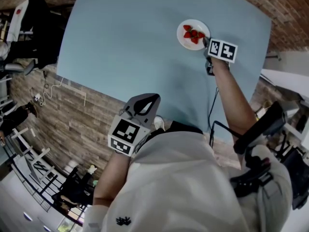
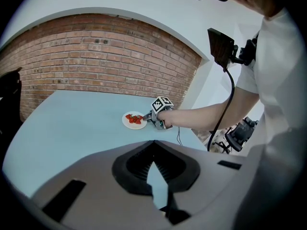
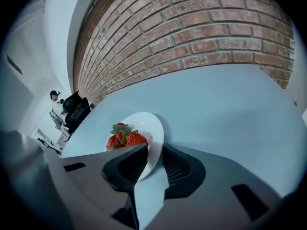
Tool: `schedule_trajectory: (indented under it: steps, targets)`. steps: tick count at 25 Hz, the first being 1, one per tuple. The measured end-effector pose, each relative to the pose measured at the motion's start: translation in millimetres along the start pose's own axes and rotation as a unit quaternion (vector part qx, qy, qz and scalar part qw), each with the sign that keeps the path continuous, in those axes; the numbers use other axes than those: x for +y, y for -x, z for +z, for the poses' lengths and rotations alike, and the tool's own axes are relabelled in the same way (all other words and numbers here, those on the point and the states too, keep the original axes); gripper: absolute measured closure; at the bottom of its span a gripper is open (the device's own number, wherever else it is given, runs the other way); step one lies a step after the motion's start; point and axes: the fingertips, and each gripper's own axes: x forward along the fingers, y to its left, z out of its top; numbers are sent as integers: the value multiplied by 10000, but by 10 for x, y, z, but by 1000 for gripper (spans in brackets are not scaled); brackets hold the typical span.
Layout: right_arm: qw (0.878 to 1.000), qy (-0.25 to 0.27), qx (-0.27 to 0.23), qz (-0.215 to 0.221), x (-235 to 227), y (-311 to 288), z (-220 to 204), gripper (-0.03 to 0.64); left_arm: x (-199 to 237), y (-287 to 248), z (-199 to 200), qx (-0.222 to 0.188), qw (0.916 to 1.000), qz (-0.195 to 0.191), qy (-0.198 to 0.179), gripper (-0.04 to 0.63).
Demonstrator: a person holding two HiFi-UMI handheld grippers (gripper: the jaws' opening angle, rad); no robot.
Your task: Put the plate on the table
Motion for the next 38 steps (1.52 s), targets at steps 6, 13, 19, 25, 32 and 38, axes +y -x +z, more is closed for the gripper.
schedule_trajectory:
  steps: [6,13,19,25,32,38]
  targets:
    - [9985,488,-15,-254,90,119,-50,531,105,195,-84,-18,10000,10,16,595]
    - [9925,1005,121,-683,-87,233,-157,523,-30,355,-139,-195,9998,-34,-95,594]
    - [9908,1143,-181,-702,97,582,-219,523,-126,607,-337,-237,9996,-65,-164,595]
    - [9882,1367,-381,-577,524,1071,-503,523,-200,929,-527,-440,9985,-136,-313,594]
    - [9822,1836,-355,-201,1154,1789,-1119,525,-414,1305,-850,-521,9967,-313,-531,595]
    - [9713,2362,-265,-12,1688,2342,-1769,601,-675,1591,-1174,-525,9942,-538,-774,594]
